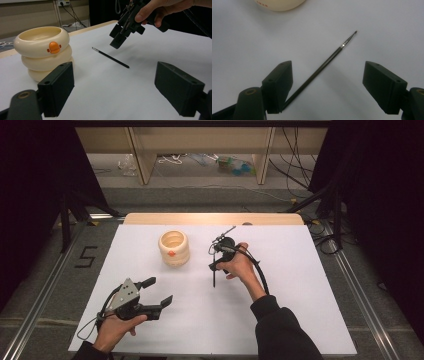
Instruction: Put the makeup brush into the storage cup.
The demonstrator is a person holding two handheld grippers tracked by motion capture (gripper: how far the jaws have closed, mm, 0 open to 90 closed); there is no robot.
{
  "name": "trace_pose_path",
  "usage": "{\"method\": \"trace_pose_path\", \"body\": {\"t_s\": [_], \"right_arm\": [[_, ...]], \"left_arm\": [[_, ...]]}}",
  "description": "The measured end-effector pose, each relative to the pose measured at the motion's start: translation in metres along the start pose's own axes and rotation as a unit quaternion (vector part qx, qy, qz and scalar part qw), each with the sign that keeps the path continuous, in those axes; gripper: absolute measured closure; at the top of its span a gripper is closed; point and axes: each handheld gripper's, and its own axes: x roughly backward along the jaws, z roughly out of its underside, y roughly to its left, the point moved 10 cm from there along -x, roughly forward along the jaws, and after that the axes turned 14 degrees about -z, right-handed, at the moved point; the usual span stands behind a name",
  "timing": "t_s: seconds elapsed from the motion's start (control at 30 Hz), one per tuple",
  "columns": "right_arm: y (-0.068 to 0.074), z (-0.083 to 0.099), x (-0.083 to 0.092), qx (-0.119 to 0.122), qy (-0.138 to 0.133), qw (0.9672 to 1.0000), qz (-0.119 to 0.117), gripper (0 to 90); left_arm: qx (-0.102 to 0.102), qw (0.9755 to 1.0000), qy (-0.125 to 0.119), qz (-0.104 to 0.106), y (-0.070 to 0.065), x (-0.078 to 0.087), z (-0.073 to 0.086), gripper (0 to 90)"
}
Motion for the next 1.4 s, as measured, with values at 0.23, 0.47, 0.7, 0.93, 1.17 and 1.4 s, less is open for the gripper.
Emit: {"method": "trace_pose_path", "body": {"t_s": [0.23,0.47,0.7,0.93,1.17,1.4], "right_arm": [[-0.004,-0.001,-0.008,-0.003,0.019,0.9998,0.006,25.5],[-0.006,-0.002,-0.015,-0.007,0.038,0.9992,0.012,25.8],[-0.008,0.001,-0.022,-0.008,0.055,0.9984,0.011,26.9],[-0.009,0.0,-0.027,-0.005,0.068,0.9975,0.016,27.9],[-0.007,-0.001,-0.032,-0.005,0.082,0.9966,0.014,30.0],[-0.008,0.002,-0.034,-0.004,0.092,0.9956,0.018,33.4]], "left_arm": [[0.0,1.0,0.0,0.0,0.0,0.0,0.0,16.1],[0.004,1.0,0.001,0.0,0.0,0.0,0.0,16.2],[0.004,1.0,0.001,0.0,0.0,-0.001,0.0,16.1],[0.004,1.0,0.001,0.0,0.0,0.0,0.0,16.1],[0.005,1.0,0.0,0.0,0.0,0.0,0.0,16.1],[0.004,1.0,0.001,0.001,-0.001,0.0,0.0,16.2]]}}
